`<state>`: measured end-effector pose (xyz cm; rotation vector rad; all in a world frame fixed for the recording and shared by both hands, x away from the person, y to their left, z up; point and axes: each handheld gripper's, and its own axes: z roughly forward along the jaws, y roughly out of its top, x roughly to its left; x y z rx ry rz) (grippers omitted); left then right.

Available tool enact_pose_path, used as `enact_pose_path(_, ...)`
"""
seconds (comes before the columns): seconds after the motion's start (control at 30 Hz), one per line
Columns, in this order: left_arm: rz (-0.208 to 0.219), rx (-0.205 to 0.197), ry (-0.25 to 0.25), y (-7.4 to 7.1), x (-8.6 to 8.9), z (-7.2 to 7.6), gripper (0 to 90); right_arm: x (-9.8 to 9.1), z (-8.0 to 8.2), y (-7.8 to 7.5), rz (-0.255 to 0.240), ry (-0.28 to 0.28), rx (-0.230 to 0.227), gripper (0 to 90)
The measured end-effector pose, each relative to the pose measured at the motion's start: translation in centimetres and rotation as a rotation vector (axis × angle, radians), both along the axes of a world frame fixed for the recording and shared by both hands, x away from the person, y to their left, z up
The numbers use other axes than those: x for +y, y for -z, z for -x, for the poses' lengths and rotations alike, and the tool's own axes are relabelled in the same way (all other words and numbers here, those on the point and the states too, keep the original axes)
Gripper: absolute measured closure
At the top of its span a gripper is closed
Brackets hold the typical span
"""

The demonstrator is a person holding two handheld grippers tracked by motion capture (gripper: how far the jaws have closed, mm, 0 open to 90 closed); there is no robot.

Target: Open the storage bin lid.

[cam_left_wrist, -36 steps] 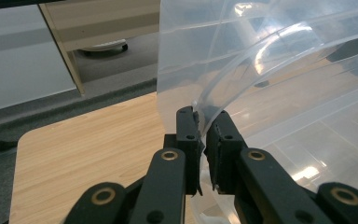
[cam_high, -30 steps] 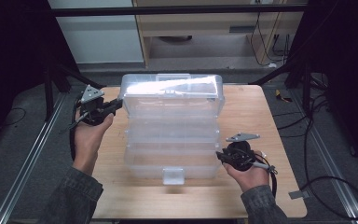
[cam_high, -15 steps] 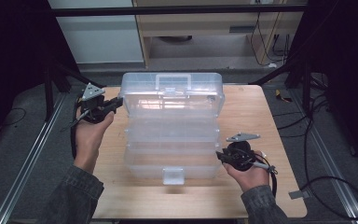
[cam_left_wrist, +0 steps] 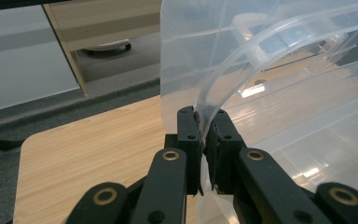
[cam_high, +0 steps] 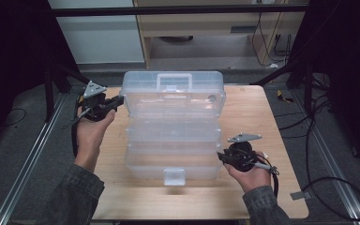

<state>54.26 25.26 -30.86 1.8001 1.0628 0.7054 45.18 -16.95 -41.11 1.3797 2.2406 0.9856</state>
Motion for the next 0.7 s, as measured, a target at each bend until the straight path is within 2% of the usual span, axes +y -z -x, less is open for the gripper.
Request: enact_pose_path(0.7, -0.010, 0.009, -0.005, -0.4, -0.2, -1.3, 84.8, -0.1, 0.0, 0.0, -0.006, -0.005, 0.000, 68.8)
